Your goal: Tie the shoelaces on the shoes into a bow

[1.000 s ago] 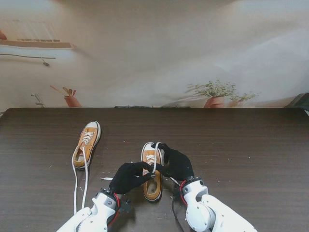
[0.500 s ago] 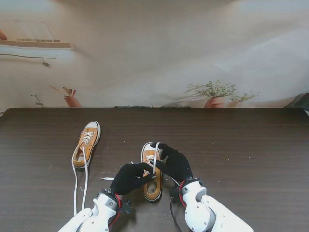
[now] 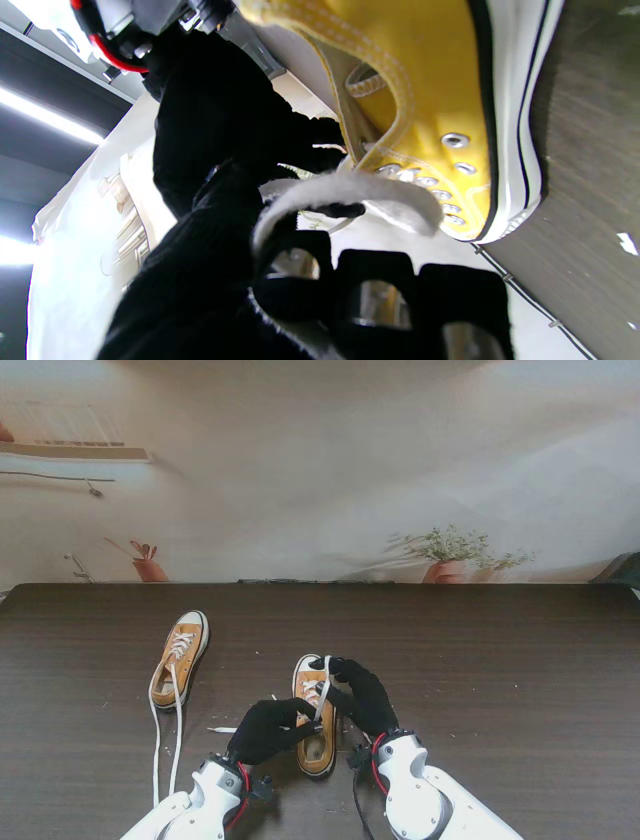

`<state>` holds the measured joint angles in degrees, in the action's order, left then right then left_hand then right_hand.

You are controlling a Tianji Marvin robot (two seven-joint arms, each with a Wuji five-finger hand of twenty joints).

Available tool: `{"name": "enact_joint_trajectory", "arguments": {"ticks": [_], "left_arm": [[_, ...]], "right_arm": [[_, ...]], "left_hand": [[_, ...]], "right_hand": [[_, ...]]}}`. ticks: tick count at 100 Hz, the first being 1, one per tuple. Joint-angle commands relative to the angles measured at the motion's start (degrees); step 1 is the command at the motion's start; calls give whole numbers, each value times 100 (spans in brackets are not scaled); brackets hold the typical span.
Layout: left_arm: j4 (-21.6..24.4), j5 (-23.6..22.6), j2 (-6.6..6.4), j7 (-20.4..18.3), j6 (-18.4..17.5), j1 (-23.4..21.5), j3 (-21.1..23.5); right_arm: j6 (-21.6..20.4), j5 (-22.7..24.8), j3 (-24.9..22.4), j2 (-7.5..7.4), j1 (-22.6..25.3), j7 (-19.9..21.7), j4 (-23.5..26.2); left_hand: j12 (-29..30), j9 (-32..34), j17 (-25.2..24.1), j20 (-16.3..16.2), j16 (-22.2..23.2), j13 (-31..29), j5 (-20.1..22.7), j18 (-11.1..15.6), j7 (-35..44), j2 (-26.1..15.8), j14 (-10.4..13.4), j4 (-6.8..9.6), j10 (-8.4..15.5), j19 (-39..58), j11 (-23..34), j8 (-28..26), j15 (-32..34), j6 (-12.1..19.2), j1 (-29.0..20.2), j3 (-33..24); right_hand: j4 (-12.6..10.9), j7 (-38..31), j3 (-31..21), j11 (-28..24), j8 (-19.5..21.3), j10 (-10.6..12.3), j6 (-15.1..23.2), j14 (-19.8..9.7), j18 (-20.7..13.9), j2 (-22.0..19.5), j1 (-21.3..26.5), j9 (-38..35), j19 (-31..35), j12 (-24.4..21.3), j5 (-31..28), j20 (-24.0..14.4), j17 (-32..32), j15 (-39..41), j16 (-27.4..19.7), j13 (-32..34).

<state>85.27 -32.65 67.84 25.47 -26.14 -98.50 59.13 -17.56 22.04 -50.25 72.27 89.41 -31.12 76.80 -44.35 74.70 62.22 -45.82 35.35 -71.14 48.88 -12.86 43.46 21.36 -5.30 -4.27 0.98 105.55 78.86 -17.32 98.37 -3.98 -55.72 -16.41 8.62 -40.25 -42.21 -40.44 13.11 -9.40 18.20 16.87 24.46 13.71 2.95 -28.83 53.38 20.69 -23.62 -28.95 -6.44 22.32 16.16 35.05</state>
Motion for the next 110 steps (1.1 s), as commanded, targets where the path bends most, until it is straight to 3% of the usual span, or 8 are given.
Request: {"name": "enact_joint_trajectory", "arguments": {"ticks": [1, 15, 30, 42, 57, 75, 96, 110], "left_arm": [[58, -25, -7, -76, 43, -34, 13], [82, -35, -12, -82, 75, -56, 30], [92, -38, -17, -98, 72, -61, 35], [92, -46, -23, -117, 55, -53, 30], [84, -49, -25, -128, 40, -45, 32], [84, -57, -29, -135, 19, -44, 41], [79, -51, -27, -135, 17, -38, 35], [71, -43, -26, -139, 12, -34, 30]], "right_arm": [[-8, 1, -30, 50, 26, 74, 23], [-130, -127, -66, 74, 29, 94, 5], [-5, 66, -74, 94, 29, -152, -17], [179, 295, -97, 98, 47, -381, 0], [321, 552, -136, 79, 69, -585, 26], [-178, 338, -162, 114, 28, -503, -88], [-537, -542, -195, 112, 26, 246, -79], [-621, -1181, -191, 140, 13, 591, -91]], "left_hand": [[16, 316, 94, -40, -107, -162, 94, 416, 69, -128, -118, 104, -38, 1443, 144, 104, 336, 13, -201, 159], [15, 316, 94, -41, -107, -162, 94, 417, 74, -124, -118, 106, -38, 1443, 143, 104, 336, 5, -201, 163], [14, 317, 94, -43, -106, -162, 98, 413, 78, -127, -115, 111, -38, 1443, 142, 105, 338, 12, -205, 164], [13, 317, 94, -45, -106, -162, 98, 416, 78, -128, -109, 113, -38, 1443, 142, 106, 340, 7, -208, 164], [12, 317, 95, -48, -105, -163, 98, 420, 79, -125, -105, 115, -38, 1443, 141, 108, 344, 14, -210, 167], [11, 317, 95, -50, -105, -162, 95, 420, 77, -133, -104, 114, -38, 1443, 141, 109, 345, 15, -204, 173], [10, 317, 94, -50, -105, -162, 93, 414, 78, -134, -104, 115, -38, 1443, 141, 107, 345, 11, -210, 177], [10, 317, 94, -50, -106, -162, 95, 413, 82, -136, -104, 116, -38, 1443, 141, 105, 345, 3, -216, 179]], "right_hand": [[109, -14, -288, 229, 157, 105, 148, -141, -261, 74, -132, 132, -246, -111, -338, 234, 197, -285, -213, -211], [94, 25, -675, 484, 189, 136, 109, -97, -359, 200, -98, 44, -568, -198, -838, 561, 475, -733, -443, -274], [78, 75, -1024, 792, 183, -91, 93, 162, -157, 182, -169, -337, -643, -318, -1415, 706, 480, -887, -539, -76], [45, 98, -1239, 619, 149, -259, 44, 346, 67, -73, -329, -857, -602, -224, -2000, 745, 398, -881, -548, 169], [13, 153, -1351, 584, 100, -409, 77, 419, 152, -350, -579, -778, -568, -199, -2261, 767, 333, -940, -580, 177], [14, 132, -1413, 912, 140, 178, 175, -8, -281, -408, -664, 128, -782, -319, -1903, 968, 595, -1367, -782, -302], [5, 261, -1626, 865, 139, 916, -159, -652, -805, -223, -519, 475, -1112, -310, -1102, 1206, 808, -1633, -918, -609], [1, 262, -1817, 799, 125, 1025, -446, -781, -1102, -110, -449, 358, -1265, -293, -1191, 1296, 904, -1611, -906, -649]]}}
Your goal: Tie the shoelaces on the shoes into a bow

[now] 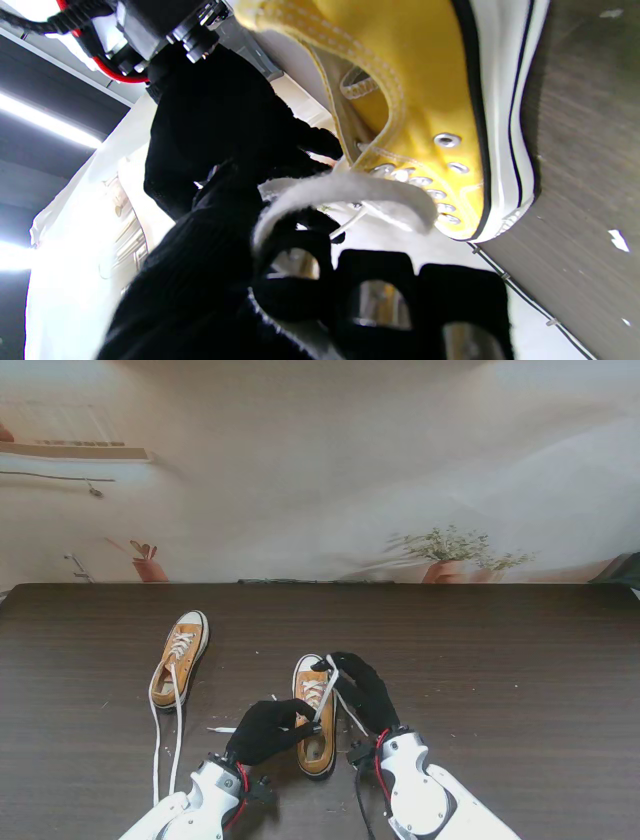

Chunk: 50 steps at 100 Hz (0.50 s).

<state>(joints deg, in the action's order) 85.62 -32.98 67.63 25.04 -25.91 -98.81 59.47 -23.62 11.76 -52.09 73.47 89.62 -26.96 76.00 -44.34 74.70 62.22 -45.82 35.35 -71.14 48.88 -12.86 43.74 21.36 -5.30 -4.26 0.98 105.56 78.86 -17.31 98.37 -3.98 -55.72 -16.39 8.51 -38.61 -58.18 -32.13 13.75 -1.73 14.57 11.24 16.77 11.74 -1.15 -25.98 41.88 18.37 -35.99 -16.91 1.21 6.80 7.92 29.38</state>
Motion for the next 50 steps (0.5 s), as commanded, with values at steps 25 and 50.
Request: {"name": "enact_joint_trajectory", "arguments": {"ticks": [25, 50], "left_arm": [[37, 15, -1, -99, 1, -12, -18], [50, -7, -8, -103, 9, -22, -6]], "right_arm": [[-196, -1199, -14, 126, 8, 449, 1], [-607, -975, 2, 230, -51, 91, -186]], "left_hand": [[7, 317, 93, -52, -106, -162, 93, 406, 55, -137, -104, 116, -44, 1442, 141, 106, 346, -3, -218, 183], [5, 317, 93, -52, -106, -162, 90, 405, 56, -138, -104, 118, -45, 1442, 141, 108, 346, 11, -212, 191]], "right_hand": [[11, 153, -578, -145, -36, 492, -528, -350, -656, 289, 76, -358, -151, -11, -745, 322, 277, -33, -74, -13], [17, 715, -1024, -191, -526, 194, -1657, -843, -708, 585, 532, -1763, 732, 16, -1610, 460, -71, 524, 239, 666]]}}
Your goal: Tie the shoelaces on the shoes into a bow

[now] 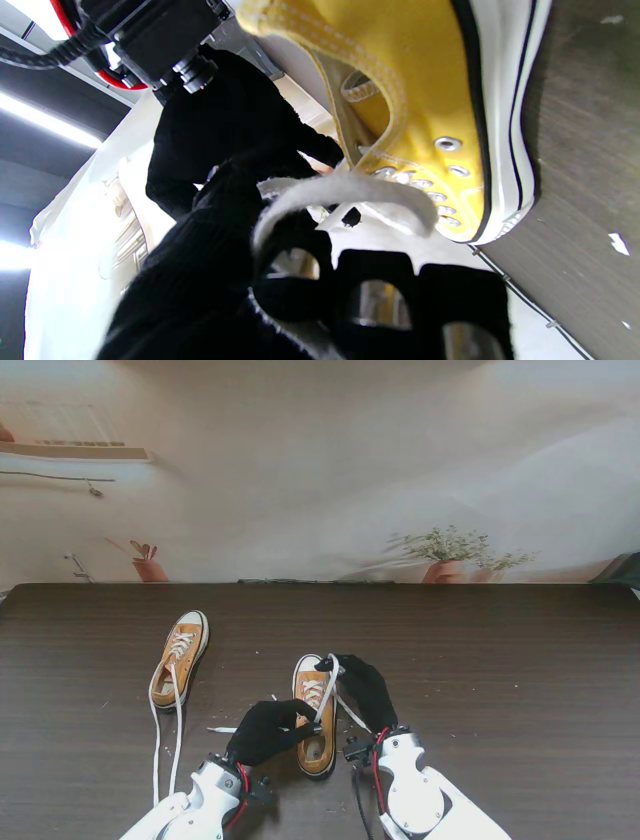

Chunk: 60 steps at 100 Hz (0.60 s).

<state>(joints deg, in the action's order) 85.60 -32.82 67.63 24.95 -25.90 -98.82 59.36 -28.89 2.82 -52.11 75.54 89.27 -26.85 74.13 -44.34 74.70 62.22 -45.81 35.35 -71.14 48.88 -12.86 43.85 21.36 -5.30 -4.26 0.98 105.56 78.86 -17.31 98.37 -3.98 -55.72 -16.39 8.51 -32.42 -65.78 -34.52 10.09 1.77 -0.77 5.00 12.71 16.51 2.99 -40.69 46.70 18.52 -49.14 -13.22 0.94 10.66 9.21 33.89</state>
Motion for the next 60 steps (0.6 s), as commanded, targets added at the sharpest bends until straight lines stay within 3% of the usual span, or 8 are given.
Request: {"name": "enact_joint_trajectory", "arguments": {"ticks": [1, 10, 14, 21, 34, 44, 60], "left_arm": [[54, -24, -8, -93, 9, -23, 8], [94, -68, -16, -76, 19, -58, 55], [116, -109, -21, -58, 26, -82, 92], [164, -167, -24, -7, 44, -135, 179], [277, -293, -33, 89, 92, -252, 399], [358, -331, -33, 135, 115, -328, 546], [410, -347, -38, 131, 129, -379, 631]], "right_arm": [[-90, -71, 4, 26, -17, 66, -3], [-174, 9, 3, 69, -25, -89, -39], [-204, 33, -2, 79, -26, -130, -48], [-203, 0, -14, 94, -6, -166, -20], [-192, -121, -38, 115, 31, -201, 47], [-113, -396, -54, 130, 87, -168, 173], [-38, -679, -80, 135, 147, -102, 303]], "left_hand": [[5, 317, 93, -52, -106, -162, 89, 405, 44, -139, -104, 118, -45, 1442, 141, 108, 346, 11, -213, 190], [4, 317, 95, -52, -106, -163, 73, 411, 33, -142, -94, 119, -44, 1442, 141, 116, 347, 31, -198, 198], [2, 316, 96, -53, -106, -163, 56, 416, 18, -143, -86, 120, -38, 1442, 144, 125, 347, 32, -181, 206], [-2, 315, 97, -53, -106, -164, 38, 427, -7, -135, -63, 131, -35, 1442, 146, 142, 349, 25, -161, 215], [-5, 315, 96, -51, -107, -163, 1, 434, -59, -148, -53, 153, -34, 1442, 146, 175, 351, 13, -139, 224], [-7, 315, 95, -49, -108, -163, 9, 432, -61, -151, -52, 163, -34, 1442, 145, 175, 351, 2, -142, 226], [-9, 315, 95, -43, -108, -163, 14, 431, -60, -151, -52, 166, -34, 1442, 144, 170, 352, -4, -143, 236]], "right_hand": [[16, 83, -277, 44, -164, -250, -175, -191, -315, 123, 134, -367, 291, -1, -337, 86, -64, 175, 128, 260], [18, -107, -476, 103, -185, -881, -515, 75, -481, 373, 294, -988, 621, -62, -666, 4, -146, 512, 292, 633], [24, -216, -537, 118, -210, -1133, -646, 369, -438, 452, 333, -1312, 821, -90, -820, -85, -283, 779, 408, 962], [20, -315, -607, 55, -241, -1382, -764, 634, -254, 588, 393, -1738, 1058, -95, -962, -204, -567, 1117, 537, 1427], [29, -428, -685, -236, -284, -1583, -797, 1045, 517, 766, 453, -2166, 1334, -26, -1053, -358, -1249, 1518, 630, 2161], [29, -542, -726, -432, -255, -1662, -799, 1227, 903, 920, 571, -2345, 1392, 16, -1135, -375, -1777, 1646, 671, 2681], [33, -529, -677, -787, -232, -1609, -718, 1401, 1672, 1026, 710, -2395, 1603, 121, -1161, -351, -2881, 1754, 785, 3282]]}}
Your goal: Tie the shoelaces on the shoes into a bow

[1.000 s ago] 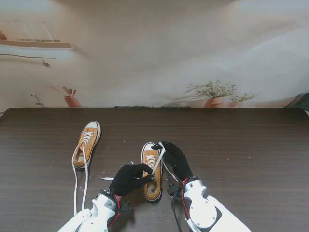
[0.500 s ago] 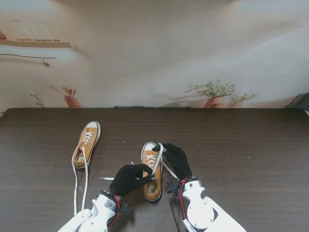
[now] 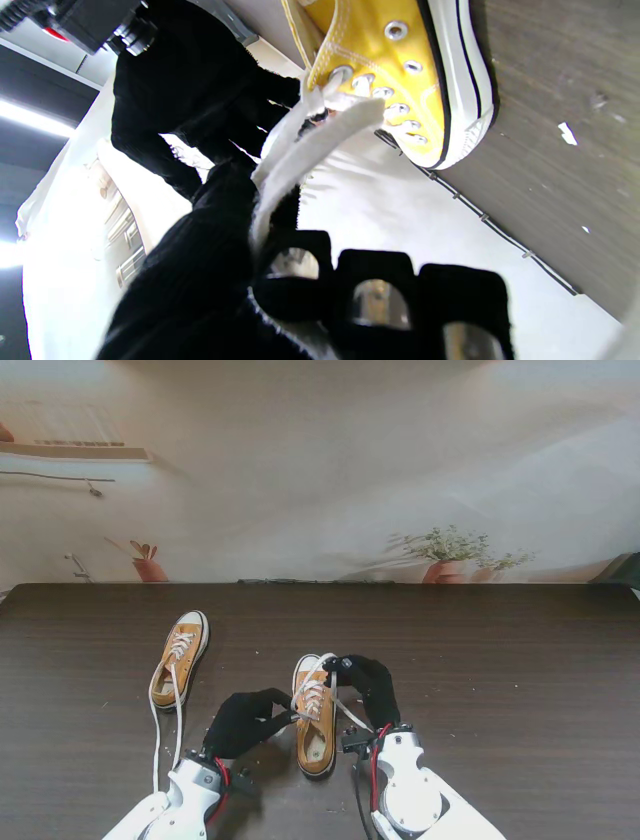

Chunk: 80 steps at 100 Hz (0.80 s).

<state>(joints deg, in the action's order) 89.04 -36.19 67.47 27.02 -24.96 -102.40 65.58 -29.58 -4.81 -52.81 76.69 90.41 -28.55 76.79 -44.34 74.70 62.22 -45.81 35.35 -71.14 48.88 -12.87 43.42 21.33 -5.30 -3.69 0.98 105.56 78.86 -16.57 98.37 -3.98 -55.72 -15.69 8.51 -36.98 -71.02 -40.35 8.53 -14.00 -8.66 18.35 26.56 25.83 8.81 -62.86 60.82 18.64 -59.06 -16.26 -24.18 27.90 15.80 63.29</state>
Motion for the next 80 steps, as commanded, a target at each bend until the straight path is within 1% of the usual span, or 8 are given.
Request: {"name": "enact_joint_trajectory", "arguments": {"ticks": [1, 25, 30, 38, 57, 68, 73, 80], "left_arm": [[66, -9, -23, -77, 34, -21, 9], [40, 29, -25, -132, 30, 37, -90], [26, 42, -20, -129, 42, 62, -118], [-8, 75, -3, -89, 67, 97, -148], [3, 147, -3, -149, 100, 101, -162], [-4, 145, -9, -176, 103, 109, -183], [-12, 157, -8, -183, 103, 115, -197], [-22, 157, -8, -183, 101, 120, -211]], "right_arm": [[34, 78, -11, 19, 36, 71, 43], [-15, 357, -23, -21, 21, 81, -14], [-23, 525, -27, -30, 8, 36, -45], [-16, 802, -43, -43, -15, -70, -92], [79, 928, -95, -44, 41, -207, 19], [102, 1011, -133, -55, 80, -260, 94], [78, 1119, -147, -64, 80, -292, 87], [85, 1292, -159, -78, 80, -351, 72]], "left_hand": [[-9, 315, 94, -43, -108, -163, 7, 430, -22, -151, -52, 110, -34, 1442, 144, 99, 352, -5, -144, 165], [-11, 315, 94, -40, -109, -163, 6, 427, -32, -157, -52, 115, -34, 1442, 143, 104, 352, -17, -150, 176], [-12, 315, 94, -39, -110, -163, 5, 426, -33, -153, -52, 116, -34, 1442, 143, 105, 352, -25, -157, 178], [-12, 316, 94, -39, -110, -163, 16, 421, -25, -149, -52, 117, -34, 1442, 143, 101, 352, -32, -163, 180], [-14, 316, 92, -41, -110, -163, 21, 406, -16, -161, -52, 115, -34, 1442, 142, 99, 352, -30, -161, 192], [-14, 316, 92, -41, -111, -163, 24, 403, -12, -164, -52, 116, -34, 1442, 142, 98, 353, -34, -171, 193], [-14, 316, 93, -42, -111, -163, 22, 402, -13, -160, -56, 117, -36, 1442, 141, 99, 352, -41, -175, 194], [-15, 316, 93, -43, -112, -162, 27, 401, -9, -169, -70, 117, -41, 1442, 140, 98, 350, -34, -179, 196]], "right_hand": [[33, -74, -145, -224, -71, -26, 85, 76, 375, 94, 128, -171, 247, 116, -167, -51, -486, 66, 148, 393], [22, -83, -25, -384, 99, 175, 372, 46, 795, 282, 399, 29, 1292, 170, -82, -415, -1470, 749, 591, 709], [139, -103, -6, -486, 96, 180, 405, 44, 855, 657, 854, 39, 1753, 223, -72, -774, -1817, 1263, 805, 848], [737, -949, -25, -737, -825, 232, 451, -152, 703, 1344, 1578, 80, 2500, 394, 221, -1500, -2498, 2405, 1113, 977], [958, -1862, -325, -1105, -922, 253, 557, -701, 334, 2771, 2723, -64, 2721, 410, 546, -1514, -3058, 3564, 1227, 1163], [1029, -1631, -584, -1272, -685, 334, 652, -1019, 11, 3582, 3280, 8, 2487, 422, 479, -1373, -3079, 3686, 894, 1175], [1005, -1265, -684, -1399, -340, 380, 720, -1073, -156, 3874, 3603, 93, 2485, 493, 392, -1380, -3149, 3882, 99, 1156], [929, -1034, -882, -1465, -12, 419, 761, -1056, -195, 3998, 3990, 106, 2518, 521, 287, -1430, -3272, 4114, -171, 1128]]}}
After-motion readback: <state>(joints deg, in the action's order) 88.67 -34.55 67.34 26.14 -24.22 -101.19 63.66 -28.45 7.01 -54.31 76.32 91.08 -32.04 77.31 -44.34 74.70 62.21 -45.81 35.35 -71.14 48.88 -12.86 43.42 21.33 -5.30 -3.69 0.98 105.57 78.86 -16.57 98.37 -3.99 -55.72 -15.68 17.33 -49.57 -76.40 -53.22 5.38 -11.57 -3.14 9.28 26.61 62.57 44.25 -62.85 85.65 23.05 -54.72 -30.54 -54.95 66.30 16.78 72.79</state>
